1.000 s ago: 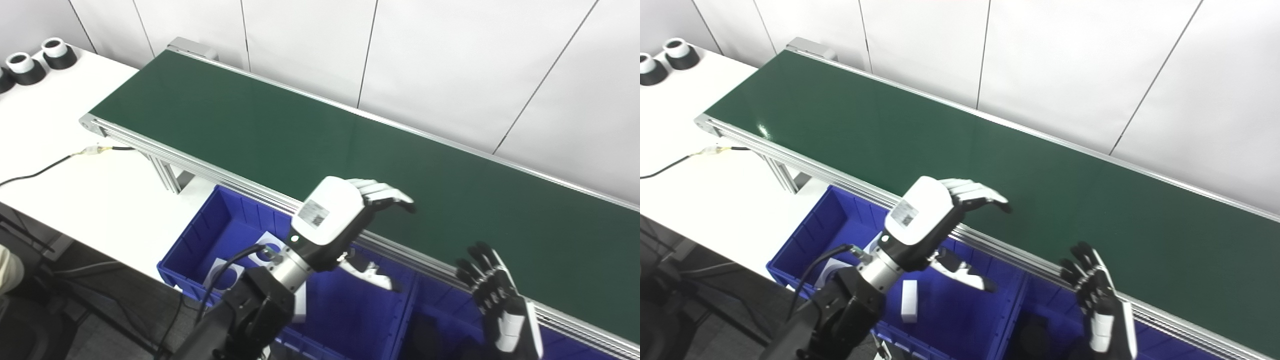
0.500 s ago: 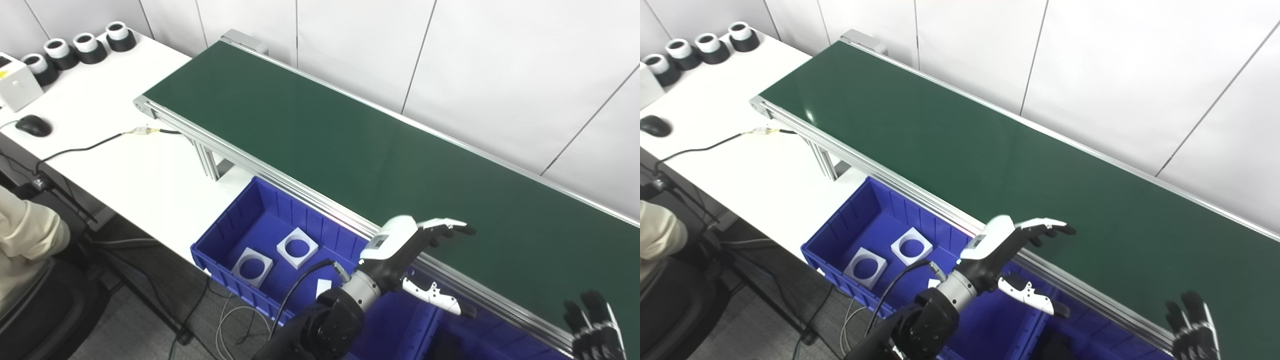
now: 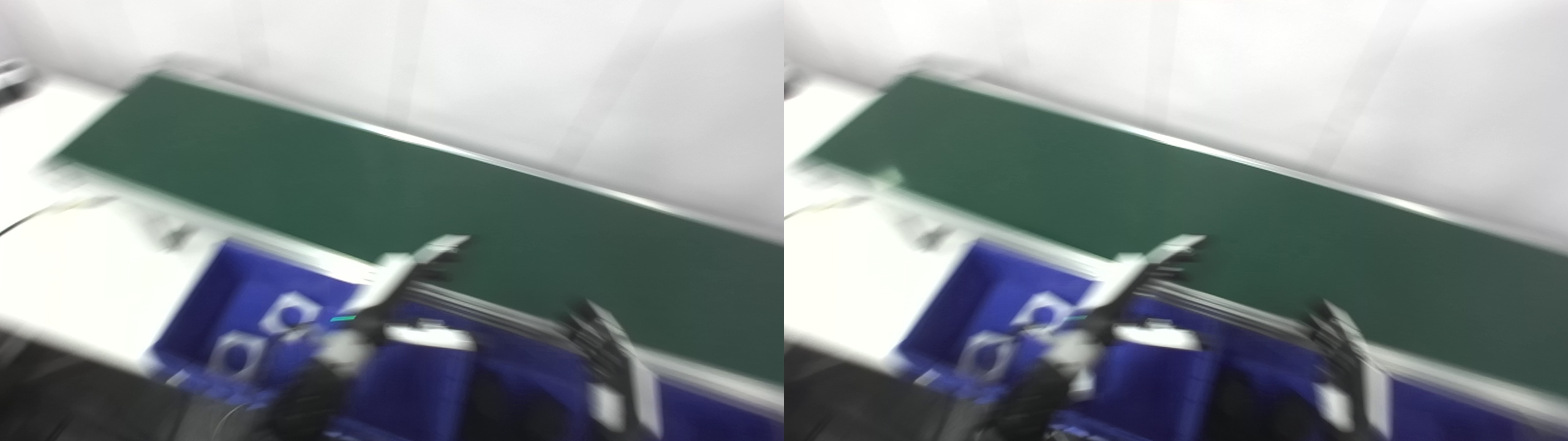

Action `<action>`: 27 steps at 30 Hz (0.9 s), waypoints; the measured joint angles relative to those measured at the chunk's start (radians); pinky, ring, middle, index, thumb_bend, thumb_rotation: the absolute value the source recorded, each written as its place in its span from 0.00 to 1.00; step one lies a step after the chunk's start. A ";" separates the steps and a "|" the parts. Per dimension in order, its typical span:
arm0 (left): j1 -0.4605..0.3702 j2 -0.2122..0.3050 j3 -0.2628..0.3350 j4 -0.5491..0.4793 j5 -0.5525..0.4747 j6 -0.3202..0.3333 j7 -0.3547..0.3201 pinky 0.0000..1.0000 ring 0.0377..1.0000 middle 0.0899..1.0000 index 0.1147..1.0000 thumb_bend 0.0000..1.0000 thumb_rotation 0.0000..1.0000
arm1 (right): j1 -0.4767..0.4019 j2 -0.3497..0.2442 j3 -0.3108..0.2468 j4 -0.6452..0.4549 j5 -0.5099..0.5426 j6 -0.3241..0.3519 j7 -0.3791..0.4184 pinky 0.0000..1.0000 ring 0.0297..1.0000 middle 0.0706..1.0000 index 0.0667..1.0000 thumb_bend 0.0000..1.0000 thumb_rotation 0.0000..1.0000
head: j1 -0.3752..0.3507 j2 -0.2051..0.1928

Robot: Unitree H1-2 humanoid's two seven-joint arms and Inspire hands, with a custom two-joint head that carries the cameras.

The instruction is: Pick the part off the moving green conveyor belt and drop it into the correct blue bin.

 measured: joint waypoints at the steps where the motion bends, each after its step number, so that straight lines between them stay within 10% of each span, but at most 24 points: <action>1: 0.000 0.018 0.004 -0.008 -0.021 0.007 -0.014 0.84 0.93 0.95 0.92 0.81 0.52 | 0.005 0.024 0.003 -0.009 -0.022 0.000 -0.023 0.82 0.83 0.87 0.86 0.88 0.99 | -0.008 -0.002; 9: -0.006 0.052 0.007 -0.009 -0.132 0.007 -0.079 0.89 0.96 0.97 0.93 0.77 0.50 | 0.035 0.103 0.016 -0.039 -0.110 0.005 -0.114 0.86 0.86 0.88 0.89 0.88 1.00 | -0.099 -0.028; 27: 0.005 0.008 0.026 -0.014 -0.171 0.017 -0.069 0.96 1.00 0.99 0.95 0.77 0.55 | 0.070 0.060 0.039 -0.066 -0.076 0.004 -0.131 0.84 0.85 0.87 0.87 0.86 1.00 | 0.076 -0.006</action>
